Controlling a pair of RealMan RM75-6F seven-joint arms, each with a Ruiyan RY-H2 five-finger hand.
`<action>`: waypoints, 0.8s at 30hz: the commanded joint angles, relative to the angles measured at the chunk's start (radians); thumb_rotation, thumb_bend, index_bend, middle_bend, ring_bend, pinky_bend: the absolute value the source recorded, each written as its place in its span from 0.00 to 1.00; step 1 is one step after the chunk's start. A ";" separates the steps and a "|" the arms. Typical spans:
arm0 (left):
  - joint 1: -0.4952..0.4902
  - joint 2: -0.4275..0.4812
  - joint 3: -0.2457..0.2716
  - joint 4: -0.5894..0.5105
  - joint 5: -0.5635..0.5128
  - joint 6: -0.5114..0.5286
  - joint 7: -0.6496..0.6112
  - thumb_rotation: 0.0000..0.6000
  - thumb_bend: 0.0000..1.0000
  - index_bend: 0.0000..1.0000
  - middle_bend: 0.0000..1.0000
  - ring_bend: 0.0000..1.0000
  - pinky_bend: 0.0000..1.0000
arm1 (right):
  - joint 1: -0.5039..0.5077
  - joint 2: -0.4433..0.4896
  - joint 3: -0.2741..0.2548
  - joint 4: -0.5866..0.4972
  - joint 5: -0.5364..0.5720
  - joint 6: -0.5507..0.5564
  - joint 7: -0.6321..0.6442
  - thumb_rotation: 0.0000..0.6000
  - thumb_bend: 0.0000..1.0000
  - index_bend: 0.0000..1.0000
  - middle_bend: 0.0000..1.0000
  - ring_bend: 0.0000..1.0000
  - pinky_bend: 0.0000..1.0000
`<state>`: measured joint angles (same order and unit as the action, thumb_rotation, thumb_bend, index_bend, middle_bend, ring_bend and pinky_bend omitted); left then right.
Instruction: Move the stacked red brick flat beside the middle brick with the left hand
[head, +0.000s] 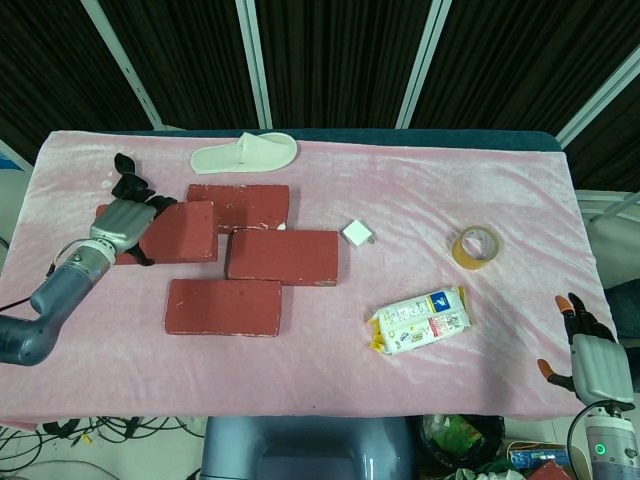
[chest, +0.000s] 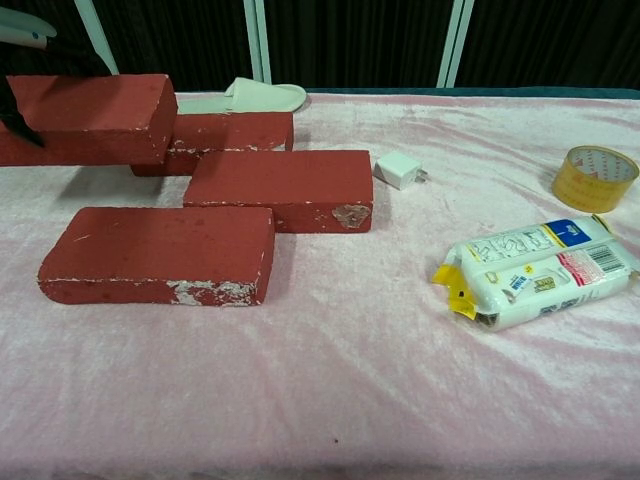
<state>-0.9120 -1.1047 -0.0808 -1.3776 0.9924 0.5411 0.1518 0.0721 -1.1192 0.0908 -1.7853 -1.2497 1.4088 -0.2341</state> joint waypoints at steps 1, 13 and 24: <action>0.012 -0.011 0.003 0.023 0.030 -0.005 -0.022 1.00 0.12 0.25 0.19 0.00 0.00 | 0.001 0.001 -0.001 -0.001 0.003 -0.003 -0.001 1.00 0.16 0.08 0.01 0.13 0.20; 0.025 -0.073 0.010 0.090 0.100 -0.033 -0.094 1.00 0.12 0.25 0.19 0.00 0.00 | 0.001 0.002 0.001 -0.001 0.003 -0.002 0.001 1.00 0.16 0.08 0.01 0.13 0.20; 0.015 -0.104 0.018 0.126 0.117 -0.055 -0.098 1.00 0.12 0.25 0.19 0.00 0.00 | 0.002 0.003 0.000 0.000 0.000 -0.003 0.002 1.00 0.16 0.08 0.01 0.13 0.20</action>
<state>-0.8956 -1.2079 -0.0636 -1.2520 1.1091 0.4876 0.0536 0.0742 -1.1164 0.0911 -1.7852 -1.2493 1.4053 -0.2317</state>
